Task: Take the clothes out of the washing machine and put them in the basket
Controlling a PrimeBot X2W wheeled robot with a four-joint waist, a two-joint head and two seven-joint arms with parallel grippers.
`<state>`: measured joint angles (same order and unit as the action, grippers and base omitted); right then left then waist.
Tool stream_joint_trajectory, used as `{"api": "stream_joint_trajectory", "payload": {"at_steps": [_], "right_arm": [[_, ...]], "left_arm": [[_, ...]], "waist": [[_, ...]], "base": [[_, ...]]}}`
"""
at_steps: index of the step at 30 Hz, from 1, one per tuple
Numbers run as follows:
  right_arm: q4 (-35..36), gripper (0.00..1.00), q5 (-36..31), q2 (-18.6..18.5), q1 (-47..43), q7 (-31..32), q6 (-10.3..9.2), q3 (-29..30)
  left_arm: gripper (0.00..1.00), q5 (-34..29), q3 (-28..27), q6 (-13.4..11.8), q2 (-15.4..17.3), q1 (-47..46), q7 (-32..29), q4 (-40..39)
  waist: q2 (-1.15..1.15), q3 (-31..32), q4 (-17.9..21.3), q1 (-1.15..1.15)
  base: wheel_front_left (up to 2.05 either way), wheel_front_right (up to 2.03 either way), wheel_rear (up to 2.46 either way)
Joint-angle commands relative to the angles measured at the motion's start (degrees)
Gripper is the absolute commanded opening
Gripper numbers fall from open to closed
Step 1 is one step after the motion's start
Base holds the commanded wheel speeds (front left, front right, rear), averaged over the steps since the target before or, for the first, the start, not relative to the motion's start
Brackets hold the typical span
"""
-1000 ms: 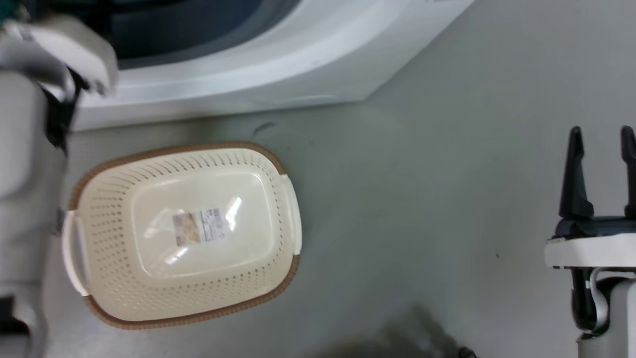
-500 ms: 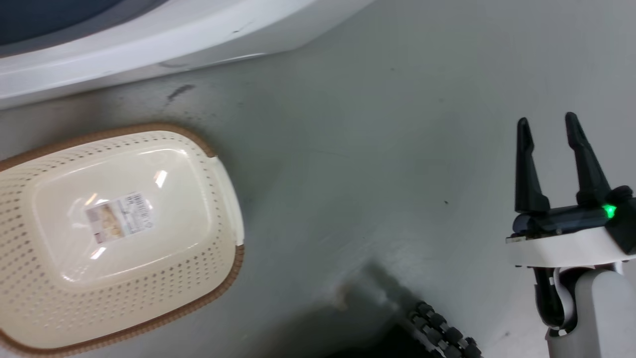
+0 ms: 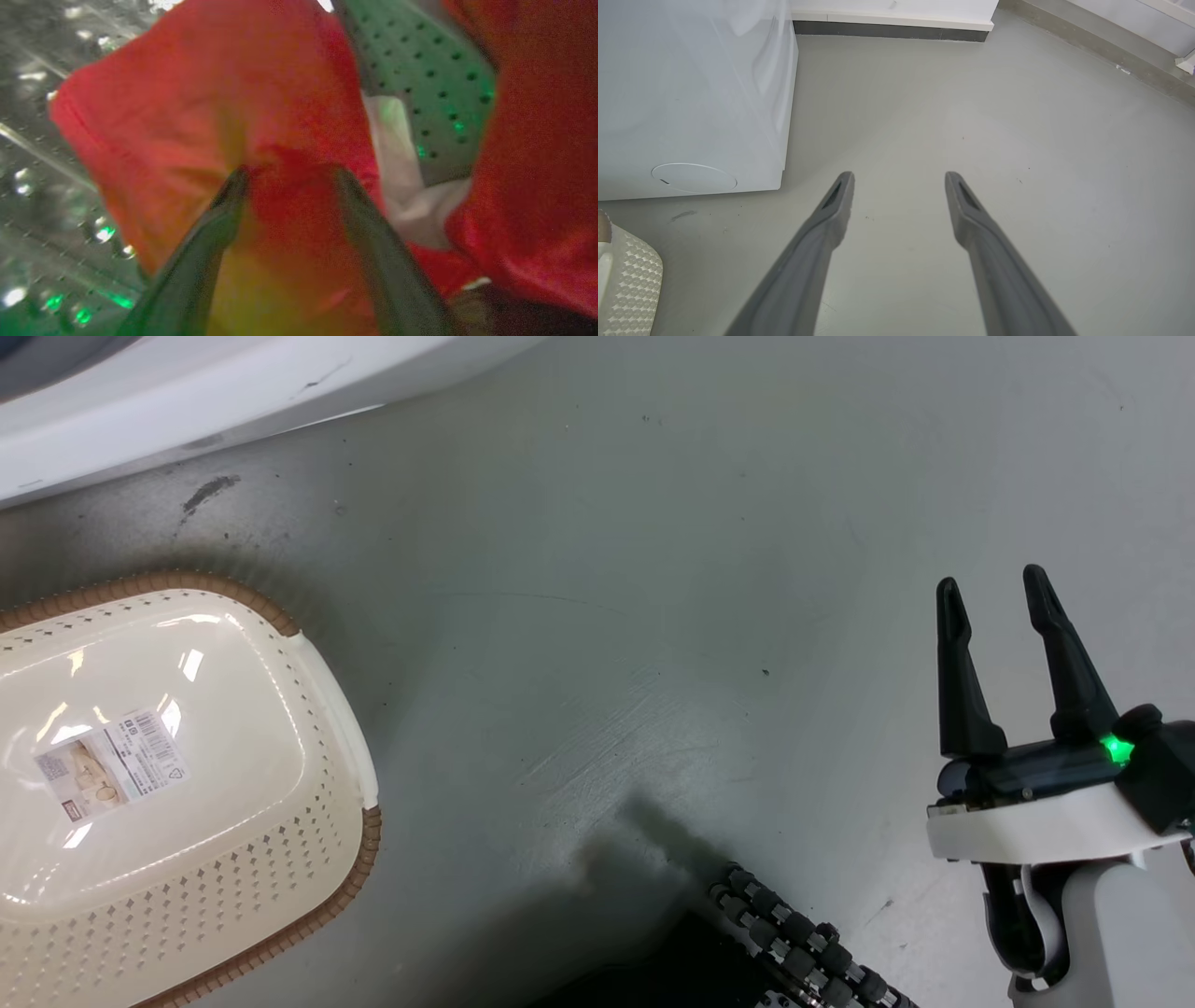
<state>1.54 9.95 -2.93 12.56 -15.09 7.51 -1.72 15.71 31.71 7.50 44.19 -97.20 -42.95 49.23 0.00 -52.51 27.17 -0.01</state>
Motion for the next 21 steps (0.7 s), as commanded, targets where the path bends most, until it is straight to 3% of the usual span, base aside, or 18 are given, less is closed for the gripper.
{"api": "stream_joint_trajectory", "payload": {"at_steps": [1, 9, 10, 11, 21], "right_arm": [[0.82, 1.00, -0.19, 0.09, -1.00, -0.12, -0.05, 0.02], [3.20, 1.00, 0.34, 0.09, -2.84, -0.12, -0.04, -0.52], [3.40, 1.00, 0.41, 0.09, -3.07, -0.12, -0.04, -0.47], [3.56, 1.00, 0.41, 0.09, -3.22, -0.12, -0.04, -0.36], [4.02, 1.00, 0.44, 0.09, -2.04, -0.12, -0.05, -0.59]], "left_arm": [[1.00, 0.64, 0.38, -0.12, -0.16, 0.46, -1.26, 0.60], [1.00, 1.56, 1.18, -0.11, 1.38, 0.21, -3.63, 1.96], [0.60, 2.01, 0.99, -0.11, 1.42, 0.21, -4.31, 2.44], [0.00, 2.56, 1.38, -0.11, 1.22, 0.54, -5.07, 2.57], [0.00, 4.12, 1.85, -0.10, 2.55, -1.25, -2.74, 1.45]], "waist": [[0.00, -0.08, -0.01, 0.01], [0.00, -0.16, 0.19, 0.01], [0.00, -0.20, 0.17, 0.01], [0.00, -0.23, 0.09, 0.01], [0.00, -0.61, -0.07, 0.01]], "base": [[0.00, 0.00, 0.00], [0.00, 0.00, 0.00], [0.00, 0.00, 0.00], [0.00, 0.00, 0.00], [0.00, 0.00, 0.00]]}}
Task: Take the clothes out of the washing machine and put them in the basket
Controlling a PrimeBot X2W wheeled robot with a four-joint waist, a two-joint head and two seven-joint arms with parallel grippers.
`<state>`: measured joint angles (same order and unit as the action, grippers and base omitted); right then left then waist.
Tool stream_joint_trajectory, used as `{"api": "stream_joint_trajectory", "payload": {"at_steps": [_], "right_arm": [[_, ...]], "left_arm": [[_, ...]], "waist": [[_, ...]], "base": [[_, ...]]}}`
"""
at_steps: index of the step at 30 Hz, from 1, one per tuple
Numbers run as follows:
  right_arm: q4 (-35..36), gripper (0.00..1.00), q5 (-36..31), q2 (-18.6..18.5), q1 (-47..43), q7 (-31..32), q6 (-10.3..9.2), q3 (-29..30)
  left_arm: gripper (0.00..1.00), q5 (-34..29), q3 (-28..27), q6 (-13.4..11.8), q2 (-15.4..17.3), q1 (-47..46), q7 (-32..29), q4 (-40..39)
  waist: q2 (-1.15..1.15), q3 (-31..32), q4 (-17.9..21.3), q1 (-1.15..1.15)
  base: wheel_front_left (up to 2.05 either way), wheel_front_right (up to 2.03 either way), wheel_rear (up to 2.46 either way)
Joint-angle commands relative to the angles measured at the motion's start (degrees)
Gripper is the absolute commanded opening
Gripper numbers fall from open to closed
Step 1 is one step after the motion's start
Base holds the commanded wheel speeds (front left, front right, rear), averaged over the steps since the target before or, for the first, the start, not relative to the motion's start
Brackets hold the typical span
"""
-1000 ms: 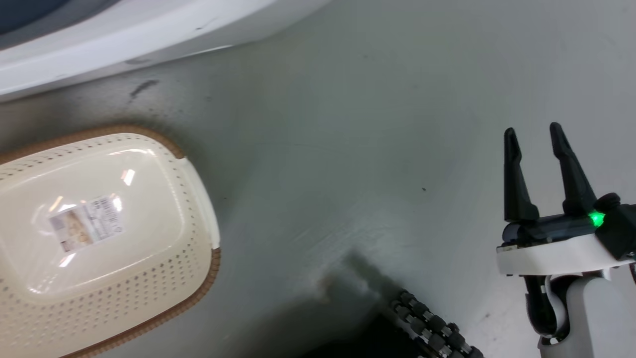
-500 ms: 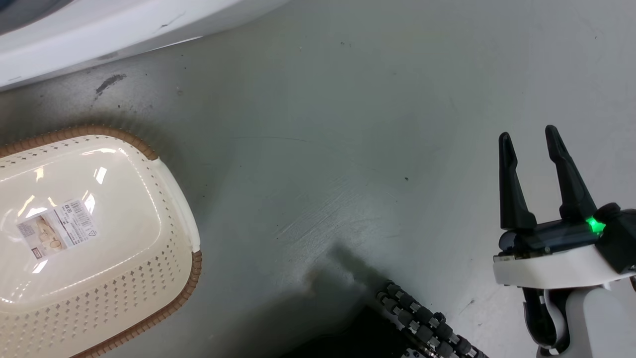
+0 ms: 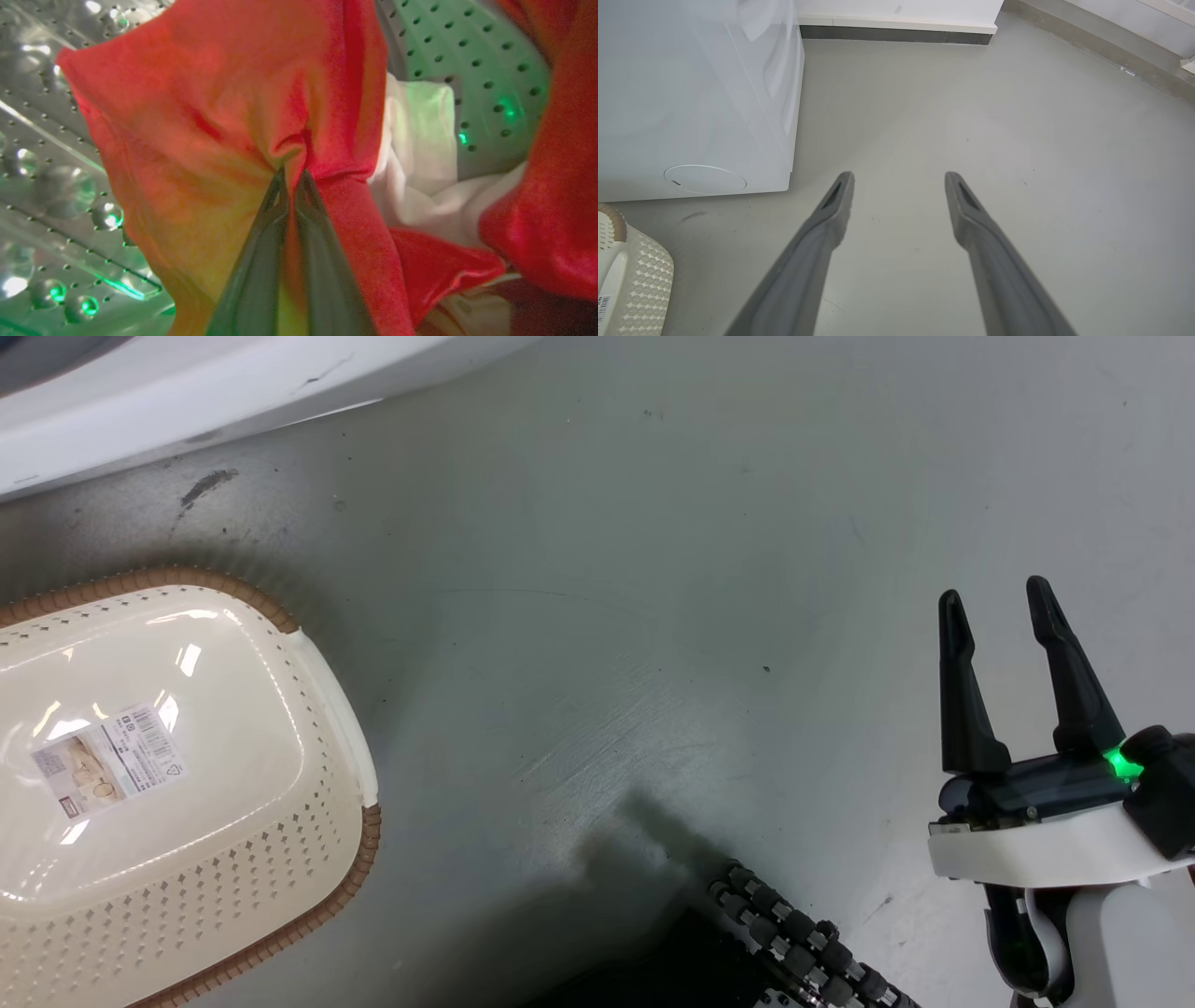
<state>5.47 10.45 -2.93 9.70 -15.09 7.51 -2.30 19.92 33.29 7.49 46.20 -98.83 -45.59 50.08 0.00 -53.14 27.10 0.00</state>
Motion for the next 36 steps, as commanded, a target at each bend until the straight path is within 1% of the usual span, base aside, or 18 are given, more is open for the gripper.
{"api": "stream_joint_trajectory", "payload": {"at_steps": [1, 5, 8, 11, 17, 28, 32, 36], "right_arm": [[-0.01, 1.00, -0.05, 0.09, 1.05, -0.12, -0.04, -0.01], [-0.51, 1.00, -0.38, 0.09, 1.90, -0.12, -0.05, -0.35], [-0.95, 1.00, -0.48, 0.09, 2.94, -0.12, -0.04, -0.30], [-1.27, 1.00, -1.01, 0.08, 3.60, -0.12, -0.05, 0.80], [-1.95, 1.00, -2.76, 0.08, 3.57, -0.12, -0.04, 4.35], [-3.07, 1.00, -6.10, 0.03, 1.97, -0.12, -0.04, 8.28], [-3.24, 1.00, -7.28, 0.03, 1.70, -0.12, -0.05, 9.64], [-3.39, 1.00, -8.44, 0.02, 0.80, -0.12, -0.05, 10.22]], "left_arm": [[0.00, -0.20, 0.31, -0.11, 0.62, 0.17, 0.47, 0.53], [0.00, -0.59, 0.42, -0.45, 0.80, -0.68, 3.43, 0.34], [0.00, -1.12, 0.63, -0.85, 0.90, -0.83, 6.79, 0.25], [0.00, -0.59, 0.34, -1.65, -0.28, 0.58, 10.58, 1.02], [0.00, 2.46, -1.19, -4.06, -5.09, 5.52, 19.50, 3.98], [0.00, 6.64, -1.73, -3.38, -12.23, 17.02, 32.52, 9.34], [0.00, 9.37, -3.04, -2.96, -15.36, 21.33, 37.27, 10.78], [0.00, 10.06, -2.69, -2.23, -17.44, 25.26, 42.03, 11.22]], "waist": [[0.00, 0.05, 0.00, 0.00], [0.00, 0.32, 0.08, 0.00], [0.00, 0.91, 0.20, 0.00], [0.00, 2.37, -0.88, 0.00], [0.00, 6.72, -4.87, 0.00], [0.00, 16.48, -11.03, 0.00], [0.00, 19.95, -13.20, 0.00], [0.00, 23.48, -14.98, 0.00]], "base": [[0.00, 0.00, 0.00], [0.00, 0.00, 0.00], [0.00, 0.00, 0.00], [0.00, 0.00, 0.00], [0.00, 0.00, 0.00], [0.00, 0.00, 0.00], [0.00, 0.00, 0.00], [0.00, 0.00, 0.00]]}}
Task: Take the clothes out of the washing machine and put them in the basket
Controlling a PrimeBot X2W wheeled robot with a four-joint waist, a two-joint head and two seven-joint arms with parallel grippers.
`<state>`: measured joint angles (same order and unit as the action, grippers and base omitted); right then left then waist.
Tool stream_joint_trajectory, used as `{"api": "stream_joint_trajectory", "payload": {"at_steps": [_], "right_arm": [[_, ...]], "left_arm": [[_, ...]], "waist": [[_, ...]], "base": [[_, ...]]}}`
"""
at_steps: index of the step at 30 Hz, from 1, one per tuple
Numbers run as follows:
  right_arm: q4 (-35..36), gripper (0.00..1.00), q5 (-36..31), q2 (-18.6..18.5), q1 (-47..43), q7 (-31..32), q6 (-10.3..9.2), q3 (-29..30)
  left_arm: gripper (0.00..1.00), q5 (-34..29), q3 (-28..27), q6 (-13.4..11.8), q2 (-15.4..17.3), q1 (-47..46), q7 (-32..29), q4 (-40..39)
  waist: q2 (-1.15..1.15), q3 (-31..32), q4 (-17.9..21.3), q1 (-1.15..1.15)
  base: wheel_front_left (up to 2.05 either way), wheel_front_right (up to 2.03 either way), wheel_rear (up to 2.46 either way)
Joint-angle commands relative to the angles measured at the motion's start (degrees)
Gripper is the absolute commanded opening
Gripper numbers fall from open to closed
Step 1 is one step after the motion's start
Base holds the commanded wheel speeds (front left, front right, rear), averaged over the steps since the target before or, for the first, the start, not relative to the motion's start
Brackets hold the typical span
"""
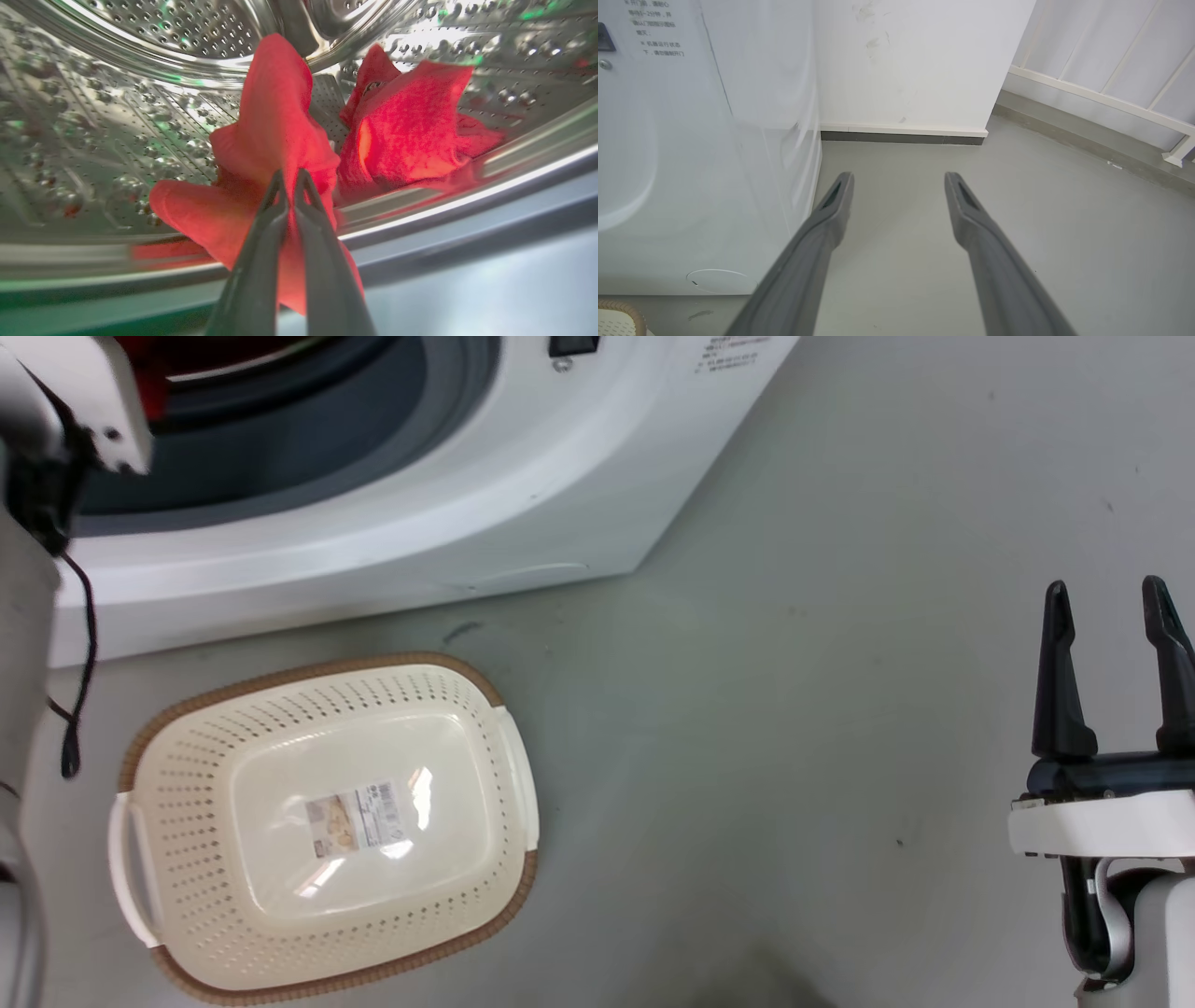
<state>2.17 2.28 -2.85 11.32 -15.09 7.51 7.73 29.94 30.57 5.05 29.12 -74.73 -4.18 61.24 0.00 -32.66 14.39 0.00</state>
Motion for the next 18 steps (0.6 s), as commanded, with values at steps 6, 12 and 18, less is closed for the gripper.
{"api": "stream_joint_trajectory", "payload": {"at_steps": [6, 12, 18], "right_arm": [[-0.49, 1.00, -1.49, -0.04, -1.99, -0.12, -0.04, 1.24], [-1.23, 1.00, -2.70, -0.04, -3.90, -0.12, -0.04, 2.18], [-1.45, 1.00, -3.53, -0.05, -5.58, -0.12, -0.04, 2.62]], "left_arm": [[0.00, 0.88, 0.69, 0.66, -3.60, 8.03, 8.12, 0.11], [0.00, 0.11, 1.71, -0.53, -6.04, 13.98, 16.44, -1.38], [0.00, -0.31, 1.57, -1.70, -7.35, 18.66, 19.13, -5.47]], "waist": [[0.00, 8.51, -4.63, 0.00], [0.00, 13.39, -7.01, 0.00], [0.00, 16.84, -9.33, 0.00]], "base": [[0.00, 0.00, 0.00], [0.00, 0.00, 0.00], [0.00, 0.00, 0.00]]}}
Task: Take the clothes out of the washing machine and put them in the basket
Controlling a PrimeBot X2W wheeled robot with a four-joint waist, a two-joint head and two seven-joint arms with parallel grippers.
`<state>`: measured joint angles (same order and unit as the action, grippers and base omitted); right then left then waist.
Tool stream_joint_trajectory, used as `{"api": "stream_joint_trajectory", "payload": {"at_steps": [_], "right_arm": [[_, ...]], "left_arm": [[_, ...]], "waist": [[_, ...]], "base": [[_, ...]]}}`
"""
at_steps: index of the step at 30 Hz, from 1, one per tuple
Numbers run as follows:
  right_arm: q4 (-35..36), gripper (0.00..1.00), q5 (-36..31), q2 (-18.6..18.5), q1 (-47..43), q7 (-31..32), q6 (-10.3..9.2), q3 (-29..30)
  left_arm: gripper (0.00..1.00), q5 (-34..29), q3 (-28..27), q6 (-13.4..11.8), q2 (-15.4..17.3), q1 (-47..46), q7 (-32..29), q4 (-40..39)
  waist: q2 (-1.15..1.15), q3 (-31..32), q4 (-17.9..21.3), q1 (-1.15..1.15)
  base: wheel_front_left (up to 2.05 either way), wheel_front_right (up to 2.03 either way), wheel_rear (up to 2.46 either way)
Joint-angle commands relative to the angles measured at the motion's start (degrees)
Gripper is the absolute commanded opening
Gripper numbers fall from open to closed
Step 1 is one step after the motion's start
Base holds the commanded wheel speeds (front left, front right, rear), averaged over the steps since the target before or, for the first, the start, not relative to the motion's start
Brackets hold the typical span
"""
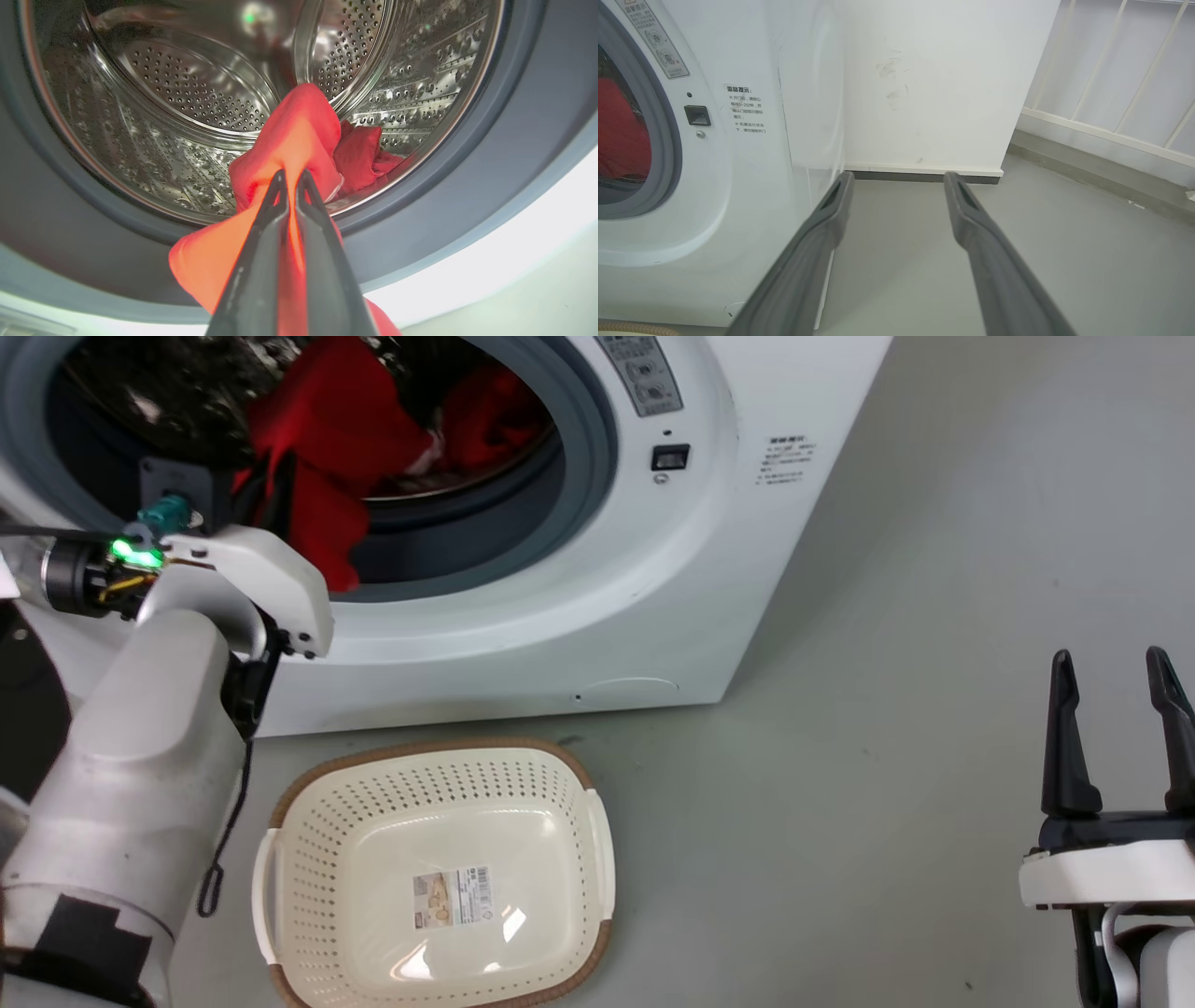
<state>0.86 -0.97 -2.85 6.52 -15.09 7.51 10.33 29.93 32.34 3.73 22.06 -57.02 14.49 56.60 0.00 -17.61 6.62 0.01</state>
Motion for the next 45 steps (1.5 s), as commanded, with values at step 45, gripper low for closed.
{"api": "stream_joint_trajectory", "payload": {"at_steps": [45], "right_arm": [[-1.52, 1.00, 0.59, -0.04, -2.64, -0.12, -0.04, -0.98]], "left_arm": [[0.00, -0.49, -4.66, -4.37, 1.22, 42.48, -8.74, -42.16]], "waist": [[0.00, 3.73, -4.73, -0.01]], "base": [[0.00, 0.00, 0.00]]}}
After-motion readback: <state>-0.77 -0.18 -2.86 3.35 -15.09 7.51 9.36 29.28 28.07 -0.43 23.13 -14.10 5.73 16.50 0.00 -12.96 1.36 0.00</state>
